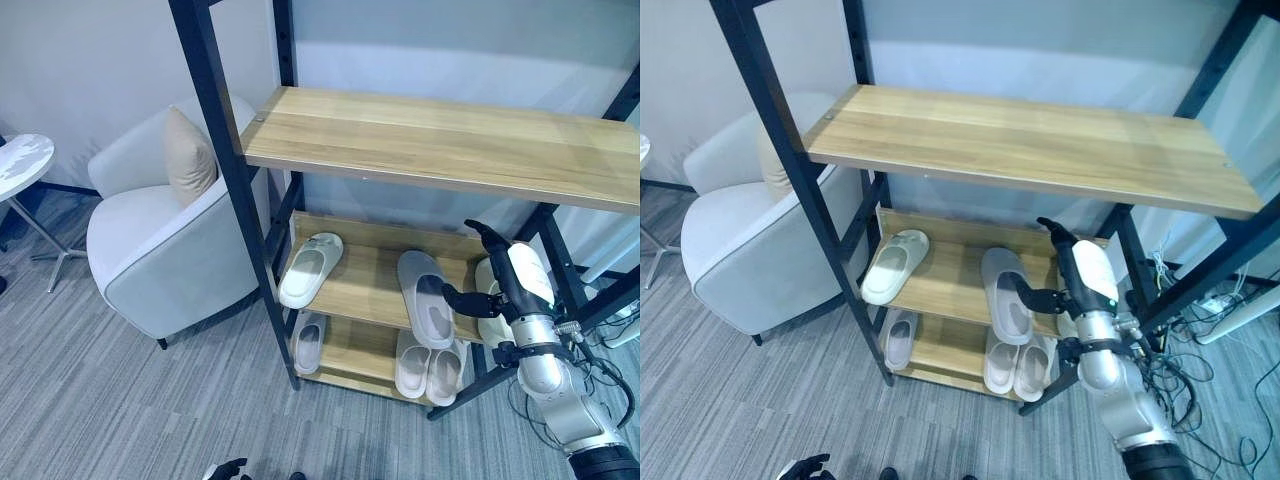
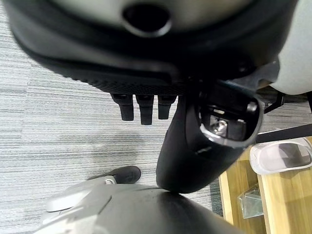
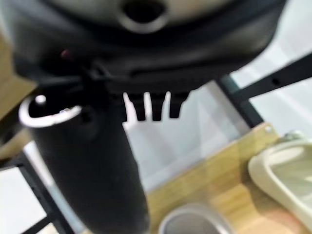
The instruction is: Arrange the slippers neatly on the shoe rack.
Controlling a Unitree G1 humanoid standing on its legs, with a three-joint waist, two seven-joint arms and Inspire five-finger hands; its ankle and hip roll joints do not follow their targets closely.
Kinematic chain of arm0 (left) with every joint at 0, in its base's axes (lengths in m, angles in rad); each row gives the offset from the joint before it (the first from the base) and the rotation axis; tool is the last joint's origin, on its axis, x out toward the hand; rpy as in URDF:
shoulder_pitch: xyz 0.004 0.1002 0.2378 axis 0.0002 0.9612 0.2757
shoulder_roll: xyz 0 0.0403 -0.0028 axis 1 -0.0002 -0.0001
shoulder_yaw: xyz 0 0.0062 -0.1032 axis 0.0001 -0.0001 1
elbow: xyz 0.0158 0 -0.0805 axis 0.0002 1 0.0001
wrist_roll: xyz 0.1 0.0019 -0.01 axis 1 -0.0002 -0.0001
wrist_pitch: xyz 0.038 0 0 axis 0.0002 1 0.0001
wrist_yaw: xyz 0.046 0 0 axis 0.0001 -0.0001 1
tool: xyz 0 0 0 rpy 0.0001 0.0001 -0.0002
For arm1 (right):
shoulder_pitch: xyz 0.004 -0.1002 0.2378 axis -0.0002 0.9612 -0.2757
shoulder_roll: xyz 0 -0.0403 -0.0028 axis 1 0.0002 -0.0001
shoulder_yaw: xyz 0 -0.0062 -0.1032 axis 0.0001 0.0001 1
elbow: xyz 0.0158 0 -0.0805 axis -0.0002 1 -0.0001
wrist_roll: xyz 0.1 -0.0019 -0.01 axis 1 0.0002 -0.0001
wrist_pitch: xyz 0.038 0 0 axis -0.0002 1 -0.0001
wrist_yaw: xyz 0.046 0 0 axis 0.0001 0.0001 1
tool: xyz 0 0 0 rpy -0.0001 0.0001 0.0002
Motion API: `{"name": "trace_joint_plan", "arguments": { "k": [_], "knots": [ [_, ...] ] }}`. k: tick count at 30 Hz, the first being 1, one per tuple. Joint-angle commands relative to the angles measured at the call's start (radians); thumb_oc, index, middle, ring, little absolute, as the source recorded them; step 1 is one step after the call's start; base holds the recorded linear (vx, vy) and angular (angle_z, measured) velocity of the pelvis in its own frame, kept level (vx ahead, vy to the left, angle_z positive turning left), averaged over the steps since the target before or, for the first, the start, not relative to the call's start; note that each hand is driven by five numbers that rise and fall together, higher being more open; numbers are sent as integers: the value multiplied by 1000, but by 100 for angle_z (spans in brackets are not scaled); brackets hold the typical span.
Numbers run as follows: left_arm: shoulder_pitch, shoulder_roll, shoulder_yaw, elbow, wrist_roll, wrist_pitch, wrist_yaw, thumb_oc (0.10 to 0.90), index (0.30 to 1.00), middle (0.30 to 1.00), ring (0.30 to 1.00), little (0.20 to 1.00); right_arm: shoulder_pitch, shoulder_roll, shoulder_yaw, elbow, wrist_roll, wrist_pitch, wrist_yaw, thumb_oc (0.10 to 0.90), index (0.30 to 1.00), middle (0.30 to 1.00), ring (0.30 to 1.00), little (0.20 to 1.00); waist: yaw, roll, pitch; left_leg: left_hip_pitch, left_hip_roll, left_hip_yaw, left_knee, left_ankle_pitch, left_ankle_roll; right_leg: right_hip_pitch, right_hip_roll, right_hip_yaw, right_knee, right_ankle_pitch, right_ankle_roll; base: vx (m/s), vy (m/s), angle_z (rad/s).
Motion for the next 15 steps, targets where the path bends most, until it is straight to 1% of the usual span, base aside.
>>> {"name": "trace_joint_plan", "arguments": {
  "k": [1, 7, 15],
  "knots": [
    [0, -64, -83, 72, 26, -12, -39, 800, 900, 900, 900, 900, -108, -111, -55, -34, -24, -27, -62, 800, 900, 900, 900, 900, 24, 11, -45, -54, 19, -81, 2, -28, -71, -25, -6, 10, 13, -49, 82, 0, 0, 0],
    [-1, -66, -89, 67, 17, -9, -37, 800, 900, 900, 900, 900, -128, -106, -33, 15, -45, -11, -80, 800, 900, 900, 900, 900, 25, 10, -37, -66, 18, -87, 2, -27, -70, -37, -7, 13, 13, -48, 83, 0, 0, 0],
    [-4, -64, -96, 65, -13, -8, -21, 800, 900, 900, 900, 900, -213, -89, 24, 111, -32, 14, -109, 800, 900, 900, 900, 900, 38, 7, -14, -102, 17, -94, 2, -16, -71, -70, -8, 16, 13, -43, 83, 0, 0, 0]
  ]
}}
